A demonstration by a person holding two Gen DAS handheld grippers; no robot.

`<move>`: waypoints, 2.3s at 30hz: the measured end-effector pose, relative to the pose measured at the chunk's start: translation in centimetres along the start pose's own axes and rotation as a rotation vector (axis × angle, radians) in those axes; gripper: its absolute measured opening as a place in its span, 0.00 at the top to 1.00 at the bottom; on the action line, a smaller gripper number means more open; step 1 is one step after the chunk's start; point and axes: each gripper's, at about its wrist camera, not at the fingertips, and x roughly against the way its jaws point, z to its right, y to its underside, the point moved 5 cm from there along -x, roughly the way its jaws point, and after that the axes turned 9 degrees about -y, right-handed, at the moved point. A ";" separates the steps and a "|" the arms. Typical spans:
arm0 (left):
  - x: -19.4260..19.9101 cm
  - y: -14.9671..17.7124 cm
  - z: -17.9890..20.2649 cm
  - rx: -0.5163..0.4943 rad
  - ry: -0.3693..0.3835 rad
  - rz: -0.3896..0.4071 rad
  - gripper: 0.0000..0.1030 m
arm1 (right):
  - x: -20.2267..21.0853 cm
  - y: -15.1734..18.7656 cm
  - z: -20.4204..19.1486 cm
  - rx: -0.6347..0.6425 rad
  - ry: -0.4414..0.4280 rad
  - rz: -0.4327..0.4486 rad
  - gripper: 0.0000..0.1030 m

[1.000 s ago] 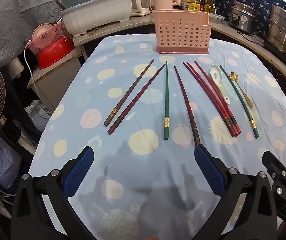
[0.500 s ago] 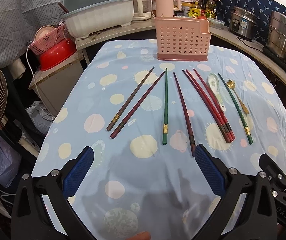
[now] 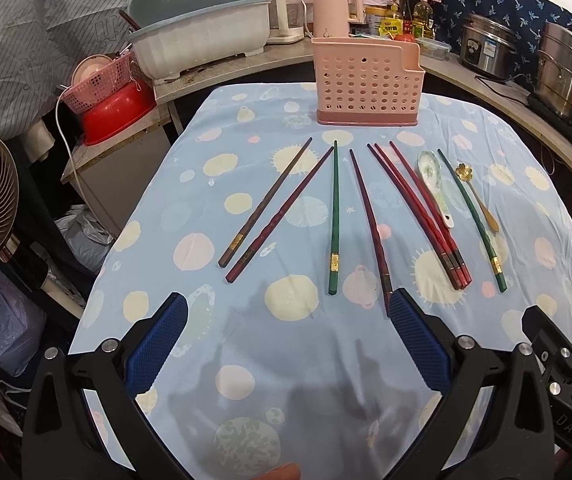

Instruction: Organize utensils

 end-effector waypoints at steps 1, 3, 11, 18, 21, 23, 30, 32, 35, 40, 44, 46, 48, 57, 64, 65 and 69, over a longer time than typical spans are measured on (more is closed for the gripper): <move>0.0 0.0 0.0 -0.002 0.000 0.000 0.07 | 0.0 0.0 0.0 0.001 -0.001 0.000 0.06; 0.1 -0.1 0.0 -0.002 -0.001 0.000 0.07 | 0.2 -0.3 -0.1 0.002 0.000 0.004 0.06; 0.5 -0.7 -0.1 0.002 -0.006 0.014 0.07 | 0.6 -1.0 -0.3 0.001 -0.006 0.015 0.06; 0.7 -0.9 -0.2 0.003 -0.008 0.015 0.07 | 0.6 -1.2 -0.4 -0.001 -0.010 0.015 0.06; 0.7 -0.9 -0.3 0.007 -0.008 0.015 0.07 | 0.6 -1.2 -0.4 0.000 -0.011 0.014 0.06; 0.6 -1.0 -0.4 0.008 -0.009 0.013 0.07 | 0.6 -1.2 -0.5 0.001 -0.012 0.013 0.06; 0.3 -1.0 -0.5 0.011 -0.012 0.009 0.07 | 0.5 -1.3 -0.6 0.002 -0.014 0.011 0.06; 0.2 -1.0 -0.5 0.012 -0.014 0.007 0.07 | 0.4 -1.3 -0.7 0.001 -0.016 0.011 0.06; 0.2 -1.0 -0.5 0.011 -0.015 0.008 0.07 | 0.3 -1.3 -0.7 0.001 -0.017 0.009 0.06; 0.1 -1.0 -0.6 0.012 -0.017 0.007 0.07 | 0.2 -1.3 -0.8 0.001 -0.021 0.008 0.06; -0.1 -1.0 -0.7 0.015 -0.018 0.005 0.07 | 0.2 -1.3 -0.8 0.000 -0.023 0.007 0.06; -0.1 -1.0 -0.7 0.015 -0.018 0.005 0.07 | 0.2 -1.4 -0.8 0.001 -0.021 0.007 0.06; -0.1 -1.0 -0.7 0.014 -0.019 0.006 0.07 | 0.2 -1.3 -0.7 0.000 -0.023 0.007 0.06; -0.1 -1.0 -0.7 0.014 -0.020 0.007 0.07 | 0.2 -1.4 -0.9 0.001 -0.026 0.009 0.06; -0.1 -1.0 -0.7 0.015 -0.022 0.008 0.07 | 0.3 -1.3 -0.9 0.001 -0.027 0.012 0.06; -0.1 -1.0 -0.7 0.015 -0.020 0.007 0.07 | 0.4 -1.3 -1.0 0.000 -0.028 0.013 0.06; -0.1 -0.9 -0.8 0.015 -0.022 0.007 0.07 | 0.4 -1.3 -0.9 0.001 -0.027 0.013 0.06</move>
